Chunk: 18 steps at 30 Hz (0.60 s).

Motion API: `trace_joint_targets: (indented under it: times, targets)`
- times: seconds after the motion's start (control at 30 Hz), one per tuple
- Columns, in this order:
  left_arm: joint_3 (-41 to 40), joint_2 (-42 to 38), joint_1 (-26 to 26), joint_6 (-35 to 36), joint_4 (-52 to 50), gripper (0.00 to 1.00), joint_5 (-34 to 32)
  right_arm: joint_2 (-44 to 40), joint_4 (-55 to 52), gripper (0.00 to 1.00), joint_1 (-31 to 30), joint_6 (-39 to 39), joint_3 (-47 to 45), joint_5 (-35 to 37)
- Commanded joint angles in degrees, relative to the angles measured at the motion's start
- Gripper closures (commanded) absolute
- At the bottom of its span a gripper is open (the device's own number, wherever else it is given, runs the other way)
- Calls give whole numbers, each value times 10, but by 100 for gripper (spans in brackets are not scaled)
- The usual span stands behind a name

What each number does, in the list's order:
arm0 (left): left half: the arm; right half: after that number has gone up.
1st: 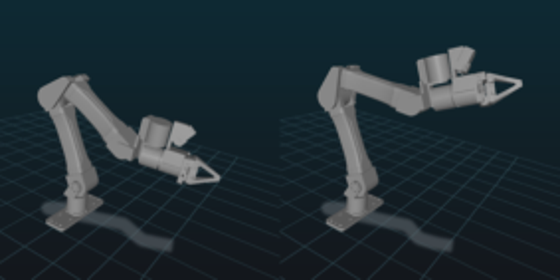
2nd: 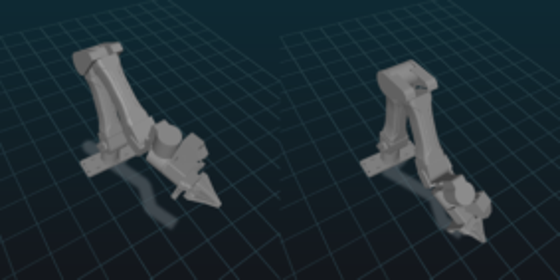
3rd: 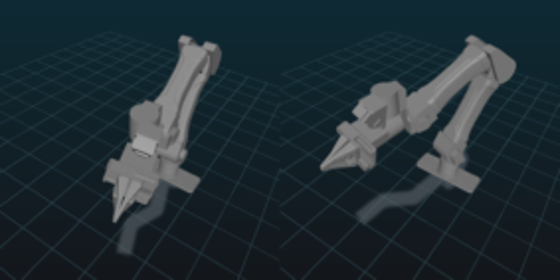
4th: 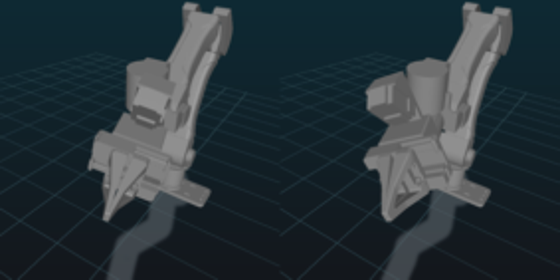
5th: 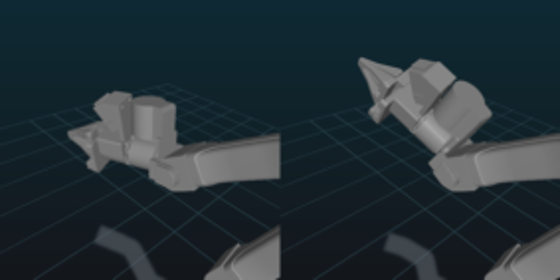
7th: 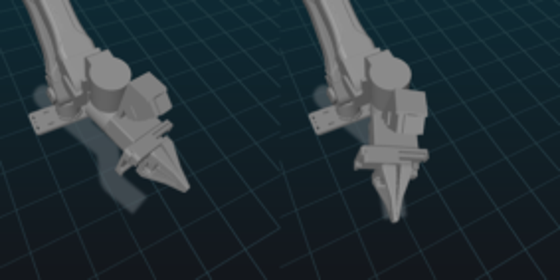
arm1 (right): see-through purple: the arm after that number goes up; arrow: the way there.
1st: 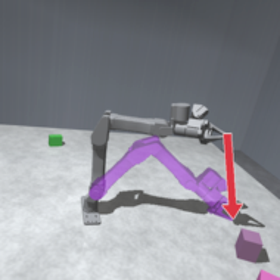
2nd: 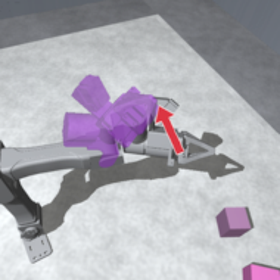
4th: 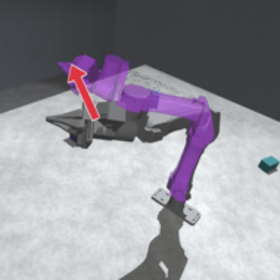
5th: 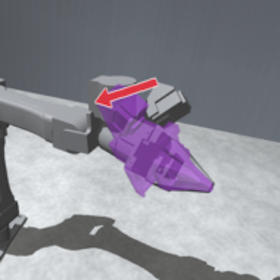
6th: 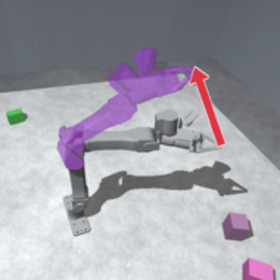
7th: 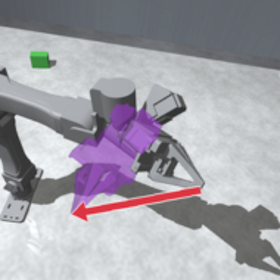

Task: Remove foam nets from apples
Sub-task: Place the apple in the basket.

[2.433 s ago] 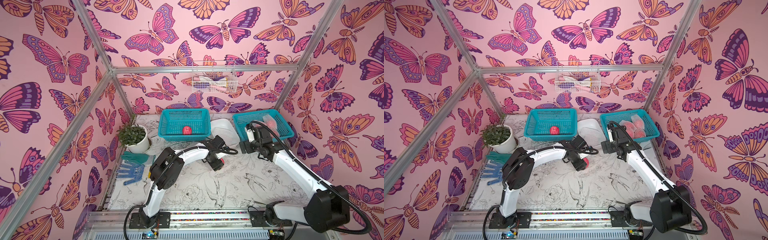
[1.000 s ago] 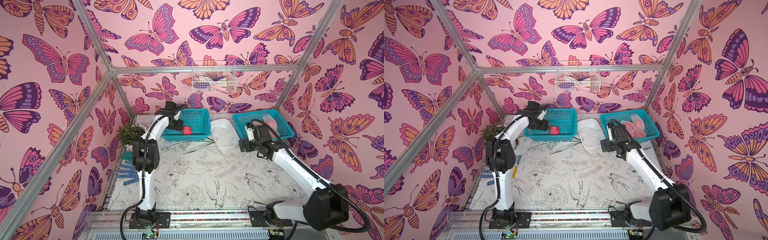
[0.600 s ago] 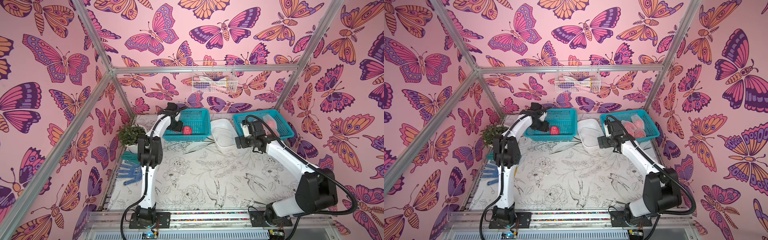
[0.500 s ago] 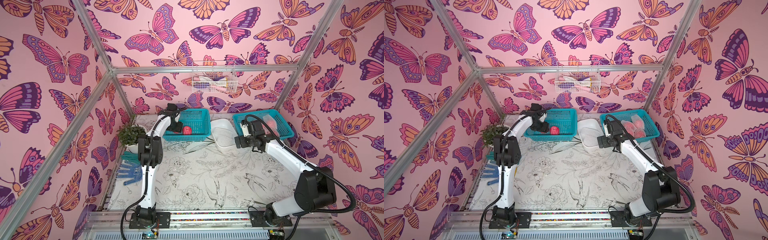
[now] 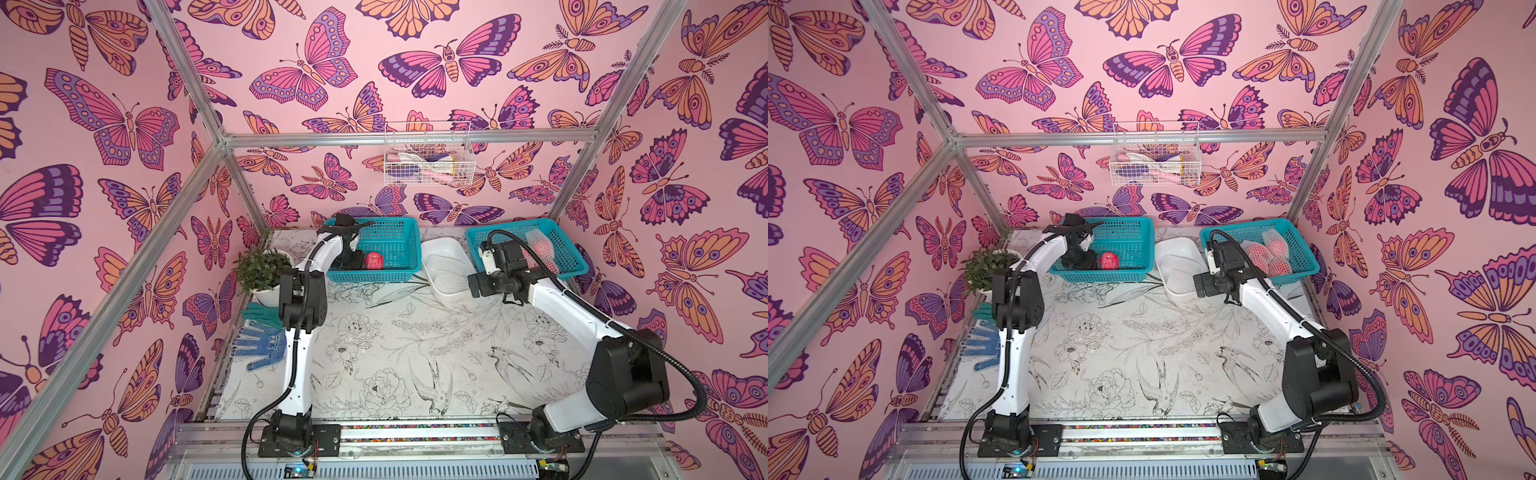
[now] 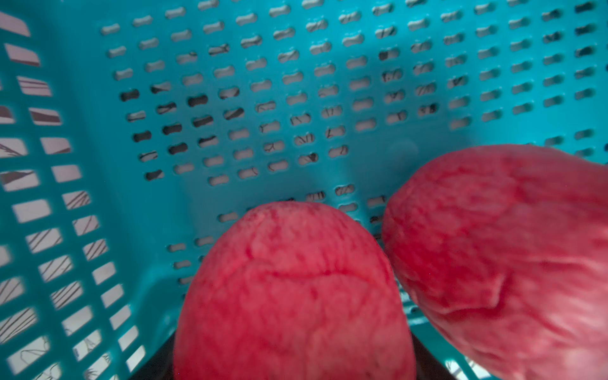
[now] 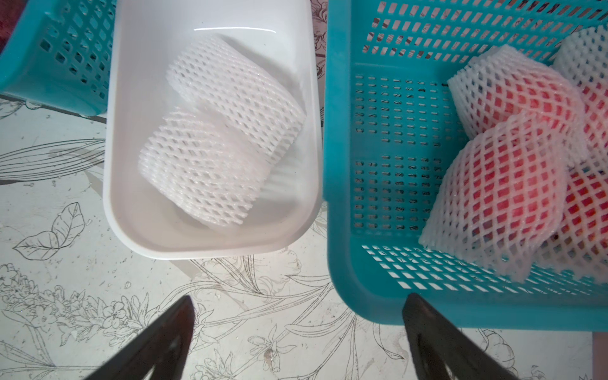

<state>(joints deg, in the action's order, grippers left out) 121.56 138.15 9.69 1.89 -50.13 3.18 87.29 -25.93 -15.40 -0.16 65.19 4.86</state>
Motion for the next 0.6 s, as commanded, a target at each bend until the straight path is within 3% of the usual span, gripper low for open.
trace_joint_targets:
  times: [0.0,0.2,0.57]
  targets:
    - [8,18,-3,-9,-28,34,-2,4,-8,1,4,4,11,-7]
    - [16,7,-4,-14,-31,14,-2,-8,-14,1,4,5,6,-7]
    - [2,-45,-4,-24,-33,4,-7,-69,-27,0,4,2,-31,-10]
